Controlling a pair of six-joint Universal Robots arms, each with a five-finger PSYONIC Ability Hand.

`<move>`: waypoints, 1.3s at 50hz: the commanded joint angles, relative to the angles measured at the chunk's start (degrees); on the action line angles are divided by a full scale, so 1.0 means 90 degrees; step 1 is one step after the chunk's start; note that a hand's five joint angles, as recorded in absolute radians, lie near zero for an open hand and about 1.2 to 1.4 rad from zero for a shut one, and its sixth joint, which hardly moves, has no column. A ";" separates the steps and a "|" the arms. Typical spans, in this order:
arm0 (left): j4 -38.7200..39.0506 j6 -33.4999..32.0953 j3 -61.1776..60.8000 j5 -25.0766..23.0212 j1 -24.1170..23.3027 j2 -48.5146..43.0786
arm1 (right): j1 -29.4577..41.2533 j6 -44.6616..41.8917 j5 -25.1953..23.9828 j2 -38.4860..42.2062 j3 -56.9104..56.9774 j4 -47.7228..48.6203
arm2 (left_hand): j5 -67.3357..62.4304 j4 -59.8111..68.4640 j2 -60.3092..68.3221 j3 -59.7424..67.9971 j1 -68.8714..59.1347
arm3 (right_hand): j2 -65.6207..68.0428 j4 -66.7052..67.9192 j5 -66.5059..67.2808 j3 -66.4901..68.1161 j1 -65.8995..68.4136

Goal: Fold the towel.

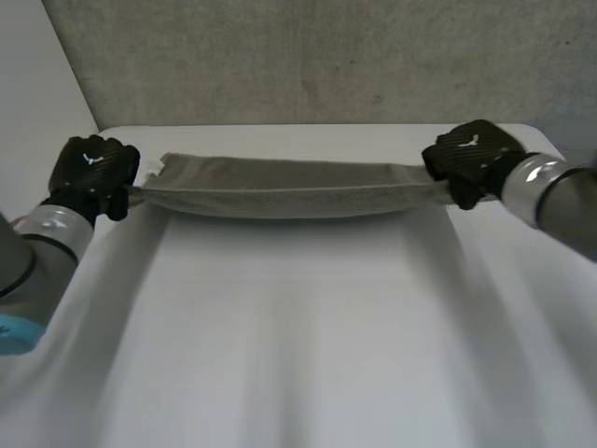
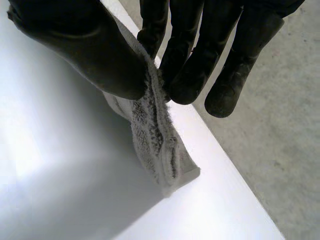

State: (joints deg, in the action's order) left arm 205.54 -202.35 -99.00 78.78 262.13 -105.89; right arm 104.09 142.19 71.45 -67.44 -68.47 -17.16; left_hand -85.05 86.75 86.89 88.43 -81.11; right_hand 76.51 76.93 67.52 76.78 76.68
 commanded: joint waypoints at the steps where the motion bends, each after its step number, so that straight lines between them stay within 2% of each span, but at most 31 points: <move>1: -0.0960 0.0012 -0.0824 -0.0236 -0.0004 0.1548 | -0.0373 -0.0241 -0.0136 -0.0816 -0.0077 -0.1966 | 0.1672 -0.0750 -0.0766 -0.0937 0.0123 | 0.0388 0.0341 0.0275 0.0358 0.0369; 5: -0.1275 0.0022 -0.1158 -0.0599 0.0103 0.2059 | -0.0618 -0.0779 -0.0254 -0.0876 -0.0136 -0.2624 | 0.1672 -0.0750 -0.0766 -0.0937 0.0123 | 0.0388 0.0341 0.0275 0.0358 0.0369; 9: -0.1412 0.0012 -0.1479 -0.1056 0.0541 0.2342 | -0.0735 -0.1559 -0.0449 -0.0856 -0.0243 -0.3102 | 0.1672 -0.0750 -0.0766 -0.0937 0.0123 | 0.0388 0.0341 0.0275 0.0358 0.0369; 13: -0.1382 0.0012 -0.1490 -0.1243 0.0718 0.2273 | -0.0735 -0.1707 -0.0498 -0.0719 -0.0194 -0.3015 | 0.1672 -0.0750 -0.0766 -0.0937 0.0123 | 0.0388 0.0341 0.0275 0.0358 0.0369; 17: -0.1197 -0.0027 -0.1158 -0.1312 0.0650 0.1512 | -0.0638 -0.1698 -0.0411 -0.0019 0.0213 -0.2305 | 0.1672 -0.0750 -0.0766 -0.0937 0.0123 | 0.0388 0.0341 0.0275 0.0358 0.0369; 21: -0.0846 -0.0027 -0.0156 -0.1204 0.0310 0.0247 | -0.0462 -0.1639 -0.0273 0.0560 0.0772 -0.1843 | 0.1672 -0.0750 -0.0766 -0.0937 0.0123 | 0.0388 0.0341 0.0275 0.0358 0.0369; 22: -0.0845 -0.0027 -0.0152 -0.1204 0.0308 0.0242 | -0.0365 -0.1581 -0.0157 0.0850 0.1043 -0.1717 | 0.1672 -0.0750 -0.0766 -0.0937 0.0123 | 0.0388 0.0341 0.0275 0.0358 0.0369; 24: -0.0826 -0.0027 0.0751 -0.1127 -0.0042 -0.0681 | -0.0257 -0.1531 0.0020 0.1185 0.1378 -0.1628 | 0.1672 -0.0750 -0.0766 -0.0937 0.0123 | 0.0388 0.0341 0.0275 0.0358 0.0369; 25: -0.0826 -0.0027 0.0756 -0.1126 -0.0043 -0.0685 | -0.0141 -0.1502 0.0194 0.1504 0.1726 -0.1551 | 0.1672 -0.0750 -0.0766 -0.0937 0.0123 | 0.0388 0.0341 0.0275 0.0358 0.0369; 27: -0.0894 -0.0037 0.1815 -0.0845 -0.0325 -0.1608 | -0.0043 -0.1483 0.0350 0.1788 0.2039 -0.1463 | 0.1672 -0.0750 -0.0766 -0.0937 0.0123 | 0.0388 0.0341 0.0275 0.0358 0.0369; 30: -0.0962 -0.0046 0.2329 -0.0618 -0.0434 -0.2072 | 0.0075 -0.1463 0.0556 0.2344 0.2586 -0.1268 | 0.1672 -0.0750 -0.0766 -0.0937 0.0123 | 0.0388 0.0341 0.0275 0.0358 0.0369; 32: -0.1166 -0.0056 0.3320 -0.0229 -0.0551 -0.2850 | 0.0124 -0.1444 0.0635 0.2630 0.2833 -0.1130 | 0.1672 -0.0750 -0.0766 -0.0937 0.0123 | 0.0388 0.0341 0.0275 0.0358 0.0369; 33: -0.1168 -0.0056 0.3325 -0.0228 -0.0551 -0.2853 | 0.0182 -0.1376 0.0712 0.2872 0.3046 -0.0966 | 0.1672 -0.0750 -0.0766 -0.0937 0.0123 | 0.0388 0.0341 0.0275 0.0358 0.0369; 35: -0.1478 -0.0056 0.4277 -0.0014 -0.0610 -0.3543 | 0.0231 -0.1288 0.0819 0.3087 0.3241 -0.0790 | 0.1672 -0.0750 -0.0766 -0.0937 0.0123 | 0.0388 0.0341 0.0275 0.0358 0.0369; 44: -0.2046 -0.0144 0.6020 0.0095 -0.0707 -0.4807 | 0.0280 -0.1219 0.1494 0.4064 0.4120 -0.0154 | 0.1672 -0.0750 -0.0766 -0.0937 0.0123 | 0.0388 0.0341 0.0275 0.0358 0.0369; 51: -0.2056 -0.0583 0.6615 0.0309 -0.0776 -0.5275 | 0.0280 -0.1229 0.1602 0.4437 0.4630 -0.0114 | 0.1672 -0.0750 -0.0766 -0.0937 0.0123 | 0.0388 0.0341 0.0275 0.0358 0.0369; 52: -0.2056 -0.0583 0.6616 0.0309 -0.0776 -0.5275 | 0.0280 -0.1229 0.1621 0.4524 0.4717 -0.0114 | 0.1672 -0.0750 -0.0766 -0.0937 0.0123 | -0.2011 -0.2058 -0.2124 -0.2041 -0.2030; 53: -0.2056 -0.0583 0.6616 0.0319 -0.0805 -0.5285 | 0.0280 -0.1229 0.1641 0.4583 0.4756 -0.0114 | 0.3169 -0.2246 -0.2262 -0.2433 0.1620 | -0.6494 -0.6542 -0.6607 -0.6524 -0.6514; 54: -0.2066 -0.0583 0.6577 0.0339 -0.0853 -0.5266 | 0.0280 -0.1229 0.1641 0.4583 0.4757 -0.0114 | 0.7402 -0.6480 -0.6496 -0.6667 0.5853 | -0.6539 -0.6587 -0.6652 -0.6569 -0.6559; 55: -0.2066 -0.0583 0.6577 0.0339 -0.0854 -0.5266 | 0.0290 -0.1219 0.1660 0.4603 0.4776 -0.0114 | 0.7445 -0.6523 -0.6538 -0.6709 0.5896 | -0.7390 -0.7437 -0.7502 -0.7420 -0.7409; 56: -0.2066 -0.0574 0.6538 0.0358 -0.0922 -0.5237 | 0.0290 -0.1219 0.1660 0.4603 0.4776 -0.0114 | 0.9450 -0.8528 -0.8543 -0.8714 0.7901 | -0.7390 -0.7437 -0.7502 -0.7420 -0.7409; 60: -0.2066 -0.0554 0.6381 0.0436 -0.1059 -0.5109 | 0.0407 -0.1131 0.1641 0.4428 0.4806 -0.0173 | 0.9445 -0.8523 -0.8538 -0.8709 0.7896 | -0.7390 -0.7437 -0.7502 -0.7420 -0.7409; 65: -0.2027 -0.0428 0.5544 0.0631 -0.1049 -0.4253 | 0.0456 -0.0703 0.1553 0.3892 0.4611 -0.0192 | 0.9426 -0.8504 -0.8520 -0.8690 0.7877 | -0.7390 -0.7437 -0.7502 -0.7420 -0.7409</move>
State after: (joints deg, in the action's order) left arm 186.98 -207.36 -42.07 82.89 252.95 -151.16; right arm 107.54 132.21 86.25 -27.63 -25.29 -18.57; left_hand -13.12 14.84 15.04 14.54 -15.14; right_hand 13.88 14.53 3.37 14.00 13.41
